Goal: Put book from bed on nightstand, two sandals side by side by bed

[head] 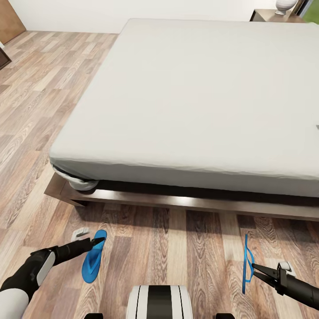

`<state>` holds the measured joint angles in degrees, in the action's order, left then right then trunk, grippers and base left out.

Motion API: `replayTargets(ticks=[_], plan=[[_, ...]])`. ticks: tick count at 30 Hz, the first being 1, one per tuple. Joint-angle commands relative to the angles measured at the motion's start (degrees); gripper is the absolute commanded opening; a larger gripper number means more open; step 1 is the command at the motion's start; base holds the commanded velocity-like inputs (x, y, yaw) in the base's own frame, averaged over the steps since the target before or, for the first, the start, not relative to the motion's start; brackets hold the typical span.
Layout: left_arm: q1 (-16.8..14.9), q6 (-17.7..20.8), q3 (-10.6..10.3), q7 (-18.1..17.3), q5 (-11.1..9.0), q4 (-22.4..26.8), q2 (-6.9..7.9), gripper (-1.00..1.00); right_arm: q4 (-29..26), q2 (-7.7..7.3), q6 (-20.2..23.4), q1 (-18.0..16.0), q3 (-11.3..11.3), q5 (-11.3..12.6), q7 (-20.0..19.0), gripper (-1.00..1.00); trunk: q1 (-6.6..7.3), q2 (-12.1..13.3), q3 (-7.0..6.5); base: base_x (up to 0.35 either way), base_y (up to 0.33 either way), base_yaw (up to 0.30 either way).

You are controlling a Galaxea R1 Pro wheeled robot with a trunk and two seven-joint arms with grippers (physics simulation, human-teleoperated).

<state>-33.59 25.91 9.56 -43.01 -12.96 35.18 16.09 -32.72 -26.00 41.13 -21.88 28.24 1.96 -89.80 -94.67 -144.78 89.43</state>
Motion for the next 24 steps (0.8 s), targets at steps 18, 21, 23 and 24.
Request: replayTargets(ticks=[18,21,23,24], plan=[[0.7,0.4,0.0,-3.0,-0.3,-0.1,0.44,1.0,-13.3,0.33,0.3,-0.1,-0.5,-0.8,36.8,-1.0,0.01,0.0,0.03,0.0,0.0,0.0],[0.7,0.4,0.0,-3.0,-0.3,-0.1,0.44,1.0,-13.4,0.38,0.2,-0.1,-0.6,-0.9,37.2,-1.0,0.01,0.0,0.03,0.0,0.0,0.0],[0.7,0.4,0.0,-3.0,-0.3,-0.1,0.43,1.0,-13.5,0.41,0.1,-0.1,-0.6,-1.0,37.4,-1.0,0.01,0.0,0.03,0.0,0.0,0.0],[0.7,0.4,0.0,-3.0,-0.3,-0.1,0.43,1.0,-13.5,0.41,0.1,-0.1,-0.7,-1.1,37.4,-1.0,0.01,0.0,0.03,0.0,0.0,0.0]])
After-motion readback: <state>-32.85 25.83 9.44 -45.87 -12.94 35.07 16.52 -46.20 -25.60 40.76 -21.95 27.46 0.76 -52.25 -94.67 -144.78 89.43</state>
